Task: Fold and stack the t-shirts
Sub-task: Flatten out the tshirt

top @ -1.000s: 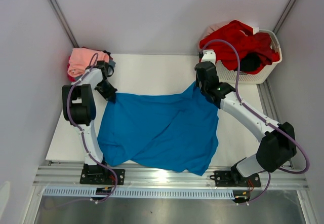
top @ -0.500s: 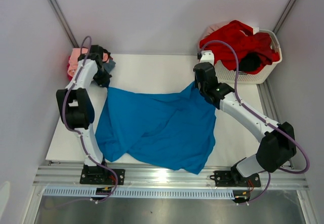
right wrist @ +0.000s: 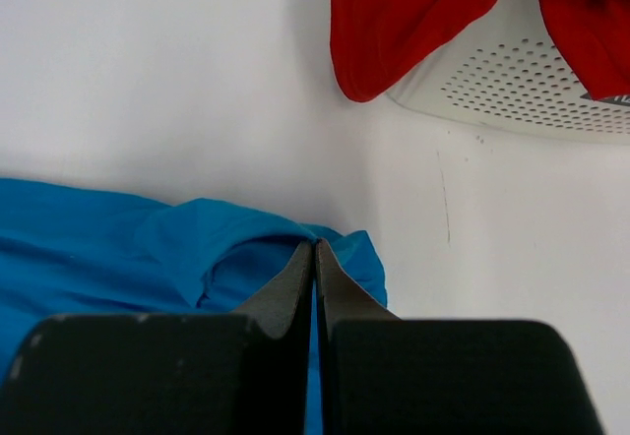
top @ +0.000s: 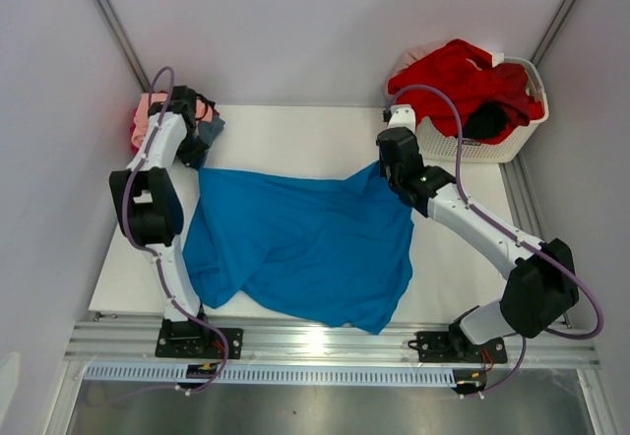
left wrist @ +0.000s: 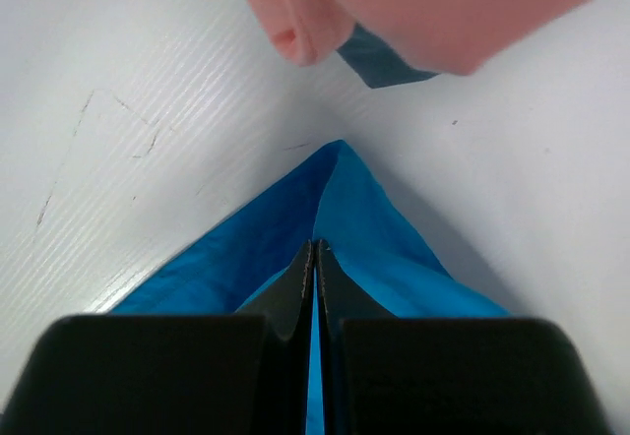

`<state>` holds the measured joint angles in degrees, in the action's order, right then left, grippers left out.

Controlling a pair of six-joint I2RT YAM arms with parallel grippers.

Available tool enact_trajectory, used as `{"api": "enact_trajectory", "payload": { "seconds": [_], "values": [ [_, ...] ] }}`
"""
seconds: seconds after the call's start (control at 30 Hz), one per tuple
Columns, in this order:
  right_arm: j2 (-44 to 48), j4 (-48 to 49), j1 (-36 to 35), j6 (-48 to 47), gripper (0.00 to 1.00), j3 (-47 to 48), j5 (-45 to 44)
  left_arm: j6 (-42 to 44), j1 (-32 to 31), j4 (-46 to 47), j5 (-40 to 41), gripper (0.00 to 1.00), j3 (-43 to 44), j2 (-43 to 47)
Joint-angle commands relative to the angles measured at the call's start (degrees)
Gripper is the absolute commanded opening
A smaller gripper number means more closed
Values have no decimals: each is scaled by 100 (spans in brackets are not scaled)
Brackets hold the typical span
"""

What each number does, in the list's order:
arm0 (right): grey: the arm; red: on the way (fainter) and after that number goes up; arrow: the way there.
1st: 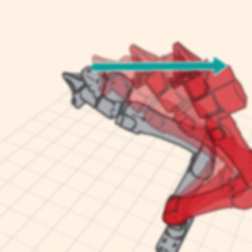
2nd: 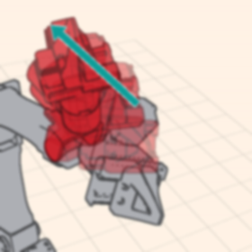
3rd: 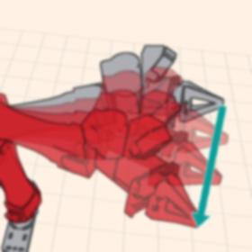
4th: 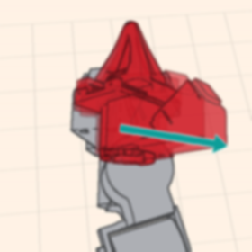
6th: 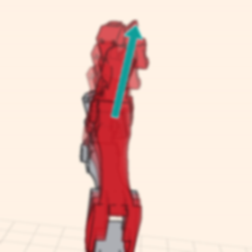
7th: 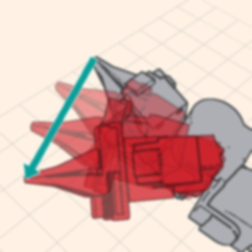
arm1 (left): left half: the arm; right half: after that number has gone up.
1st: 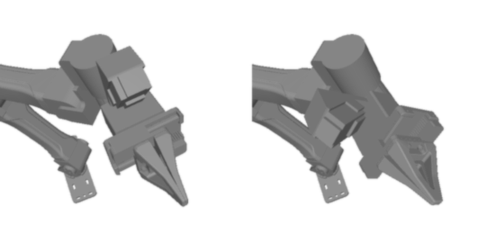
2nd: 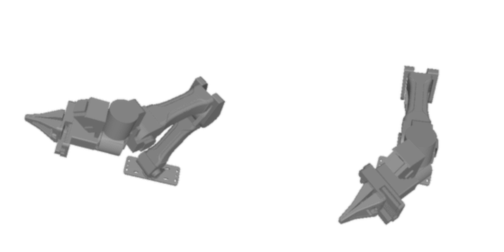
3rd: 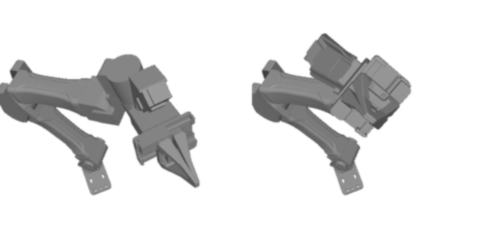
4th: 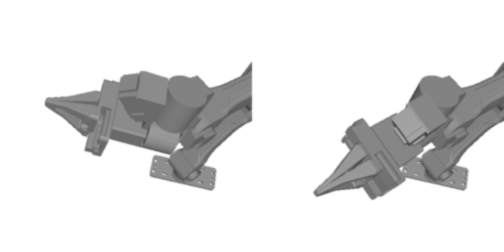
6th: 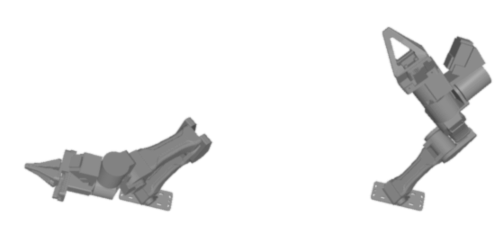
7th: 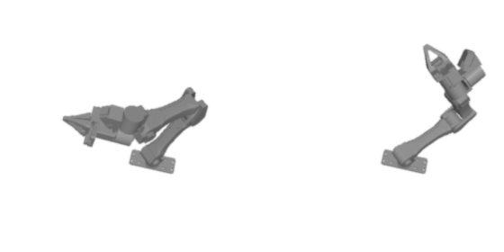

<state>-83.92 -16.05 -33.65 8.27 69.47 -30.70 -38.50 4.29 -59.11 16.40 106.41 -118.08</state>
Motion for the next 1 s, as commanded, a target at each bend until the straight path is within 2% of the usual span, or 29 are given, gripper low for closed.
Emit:
{"api": "enact_trajectory", "payload": {
  "seconds": [0.0, 0.2, 0.4, 0.67, 0.87, 0.97],
  "values": [
    [209, 138, -45, -36, 0, -48, -182, -157, 150, 128, 258, 0, -156, 312],
    [166, 234, 7, -247, 0, -92, -682, -377, 466, -285, 767, 1, -103, 163],
    [244, 76, 587, -151, 0, -83, -955, -430, 853, -197, 706, 1, -314, 285],
    [543, 129, 1158, -177, 0, -39, -1052, -588, 942, -189, 882, 1, -533, 531],
    [938, 15, 1580, -28, 0, 163, -1008, -545, 915, 171, 470, 0, -1086, 1129],
    [957, -3, 1642, 25, 0, 295, -588, -439, 793, 435, 241, 1, -1245, 1480]
  ]
}}
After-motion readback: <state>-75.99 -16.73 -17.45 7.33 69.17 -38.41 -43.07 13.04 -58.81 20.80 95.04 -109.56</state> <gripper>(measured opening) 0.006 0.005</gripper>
